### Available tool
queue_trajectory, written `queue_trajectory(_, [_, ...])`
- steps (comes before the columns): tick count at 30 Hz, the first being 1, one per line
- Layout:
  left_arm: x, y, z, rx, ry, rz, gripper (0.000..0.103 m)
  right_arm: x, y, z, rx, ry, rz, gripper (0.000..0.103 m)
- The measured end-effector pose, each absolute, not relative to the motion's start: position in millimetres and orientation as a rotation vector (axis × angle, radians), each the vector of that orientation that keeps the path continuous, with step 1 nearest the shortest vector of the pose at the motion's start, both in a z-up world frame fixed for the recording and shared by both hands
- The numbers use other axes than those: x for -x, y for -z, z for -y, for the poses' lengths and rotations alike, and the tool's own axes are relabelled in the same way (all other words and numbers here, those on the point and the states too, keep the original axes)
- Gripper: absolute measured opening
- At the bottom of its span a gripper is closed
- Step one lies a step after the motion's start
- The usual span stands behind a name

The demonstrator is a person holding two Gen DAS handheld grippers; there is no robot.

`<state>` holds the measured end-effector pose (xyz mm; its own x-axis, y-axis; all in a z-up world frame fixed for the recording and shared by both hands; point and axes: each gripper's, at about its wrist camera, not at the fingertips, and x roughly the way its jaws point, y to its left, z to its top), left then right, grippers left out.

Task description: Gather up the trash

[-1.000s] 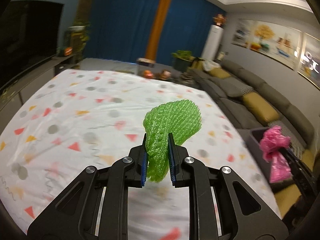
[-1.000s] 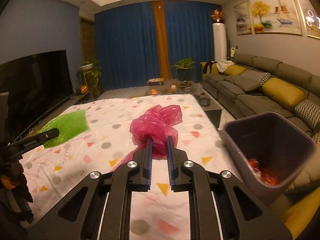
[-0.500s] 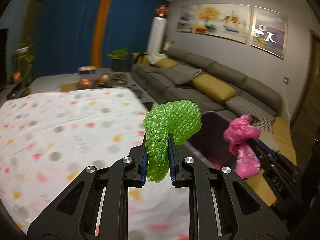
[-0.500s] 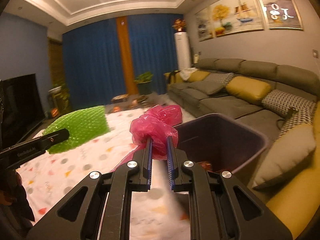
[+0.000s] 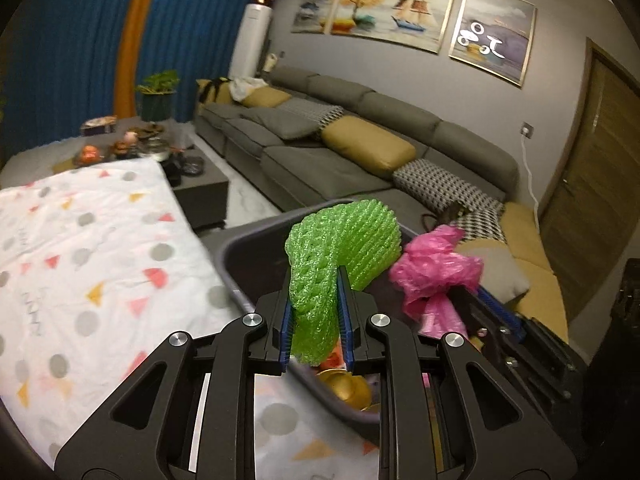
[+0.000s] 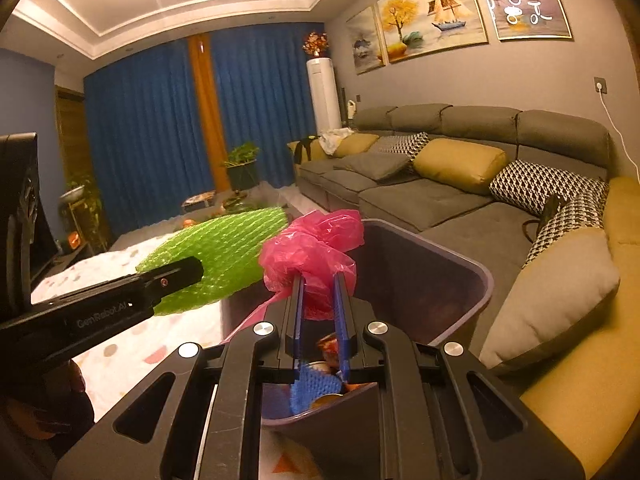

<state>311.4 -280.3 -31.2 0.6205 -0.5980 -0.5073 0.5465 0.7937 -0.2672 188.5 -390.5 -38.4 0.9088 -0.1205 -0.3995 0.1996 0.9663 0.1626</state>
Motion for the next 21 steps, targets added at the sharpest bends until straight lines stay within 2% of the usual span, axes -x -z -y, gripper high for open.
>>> queue_trajectory(2, [-315.5, 35.6, 283.7, 0.089, 0.671, -0.627, 0.025, -190.4, 42.6, 395.5, -0.214, 0.173, -0.409, 0.016])
queue_trajectory(4, [-321.1, 40.4, 284.4, 0.099, 0.696, -0.645, 0.036, -192.6, 44.6, 398.3, -0.222, 0.178, -0.414, 0.023])
queue_trajectory(6, [-322.1, 43.6, 283.1, 0.102, 0.69, -0.638, 0.055, -194.7, 46.7, 399.4, -0.221, 0.183, -0.419, 0.026])
queue_trajectory(9, [-322.8, 44.9, 282.6, 0.111, 0.688, -0.631, 0.07, -200.0, 46.0, 404.9, -0.225, 0.188, -0.427, 0.035])
queue_trajectory(12, [-323.2, 46.1, 274.4, 0.123, 0.646, -0.635, 0.077, -196.2, 45.3, 403.6, -0.233, 0.198, -0.427, 0.047])
queue_trajectory(14, [-318.4, 45.1, 265.0, 0.114, 0.596, -0.62, 0.084, -189.5, 43.3, 400.8, -0.229, 0.209, -0.423, 0.062])
queue_trajectory(15, [-316.8, 44.6, 261.1, 0.108, 0.578, -0.614, 0.086, -183.9, 40.5, 398.1, -0.221, 0.215, -0.413, 0.066])
queue_trajectory(17, [-306.3, 44.0, 246.1, 0.088, 0.52, -0.593, 0.091, -176.6, 36.6, 393.9, -0.204, 0.224, -0.398, 0.083])
queue_trajectory(21, [-279.9, 39.6, 218.7, 0.034, 0.389, -0.546, 0.097, -160.4, 32.6, 379.0, -0.174, 0.202, -0.4, 0.091])
